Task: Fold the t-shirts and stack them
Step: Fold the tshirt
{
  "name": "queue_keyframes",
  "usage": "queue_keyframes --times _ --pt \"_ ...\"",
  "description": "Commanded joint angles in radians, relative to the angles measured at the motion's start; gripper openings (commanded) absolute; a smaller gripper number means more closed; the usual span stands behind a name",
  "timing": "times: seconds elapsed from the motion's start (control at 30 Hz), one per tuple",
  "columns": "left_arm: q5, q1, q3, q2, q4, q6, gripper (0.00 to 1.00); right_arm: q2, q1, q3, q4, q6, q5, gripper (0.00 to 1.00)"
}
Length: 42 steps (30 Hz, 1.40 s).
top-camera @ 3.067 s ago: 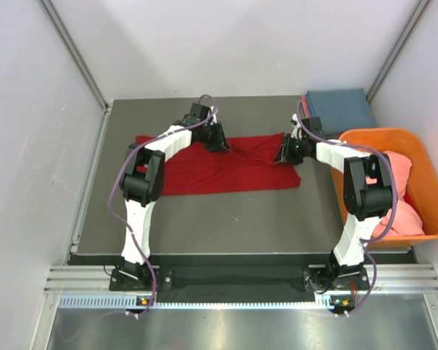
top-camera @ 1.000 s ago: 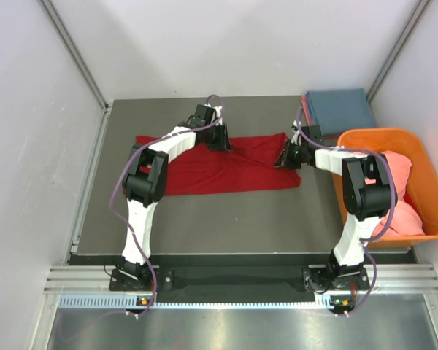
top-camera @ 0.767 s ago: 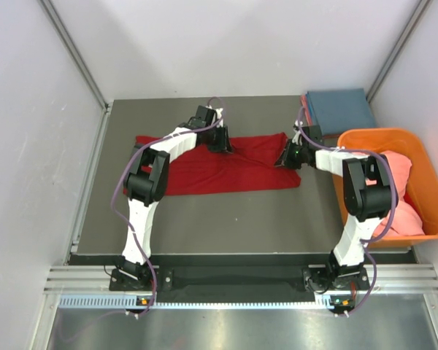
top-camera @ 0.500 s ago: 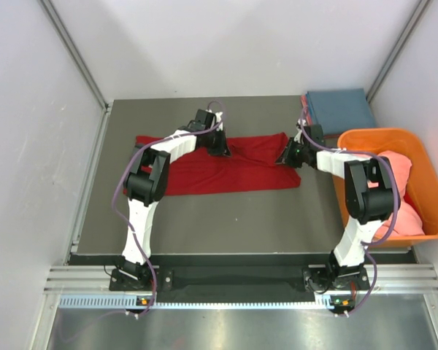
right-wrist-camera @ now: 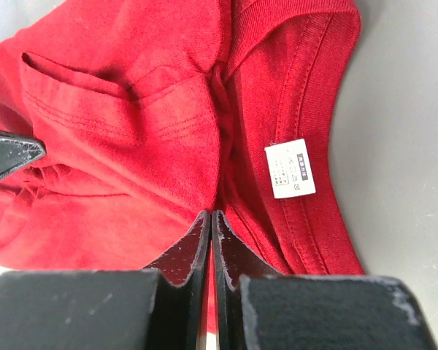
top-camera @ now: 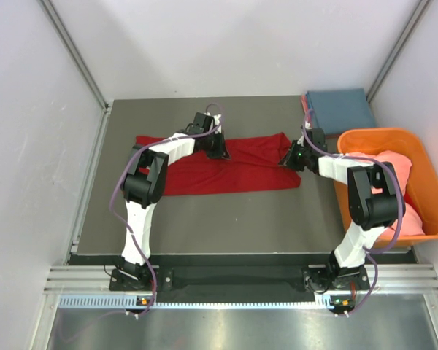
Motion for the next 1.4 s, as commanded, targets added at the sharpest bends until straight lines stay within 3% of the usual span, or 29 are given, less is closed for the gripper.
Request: queue_keyframes --times 0.0,0.1,0.17,0.23,0.3,0.67,1.07,1.17,1.27,1.37 --pt "0.018 -0.002 -0.029 -0.059 0.009 0.004 0.00 -0.035 0.009 -0.005 0.030 0.003 0.015 0.01" --pt "0.020 -0.002 -0.029 -0.059 0.008 0.005 0.00 -0.034 0.009 0.000 0.026 0.004 0.023 0.03" --pt "0.015 -0.002 -0.025 -0.059 0.003 0.004 0.01 -0.035 0.009 0.001 0.021 0.004 0.020 0.14" --pt "0.013 -0.002 -0.019 -0.059 -0.011 0.004 0.16 -0.043 0.007 0.014 0.010 -0.006 0.020 0.20" --pt "0.012 -0.002 -0.012 -0.061 -0.017 0.007 0.19 -0.045 0.009 0.046 -0.005 -0.022 0.032 0.25" --pt "-0.077 0.020 0.154 -0.044 -0.142 -0.002 0.27 0.097 0.007 0.273 -0.132 -0.149 0.050 0.27" --pt "-0.117 0.124 0.125 -0.032 -0.178 -0.008 0.28 0.198 0.010 0.330 -0.136 -0.161 0.029 0.29" --pt "-0.105 0.164 0.093 -0.029 -0.166 -0.024 0.28 0.206 0.010 0.324 -0.113 -0.160 0.030 0.20" --pt "-0.120 0.193 0.067 -0.030 -0.153 -0.033 0.28 0.199 0.009 0.313 -0.091 -0.158 0.039 0.00" --pt "-0.172 0.223 0.056 -0.012 -0.156 -0.047 0.28 0.164 0.009 0.269 -0.059 -0.132 0.117 0.00"
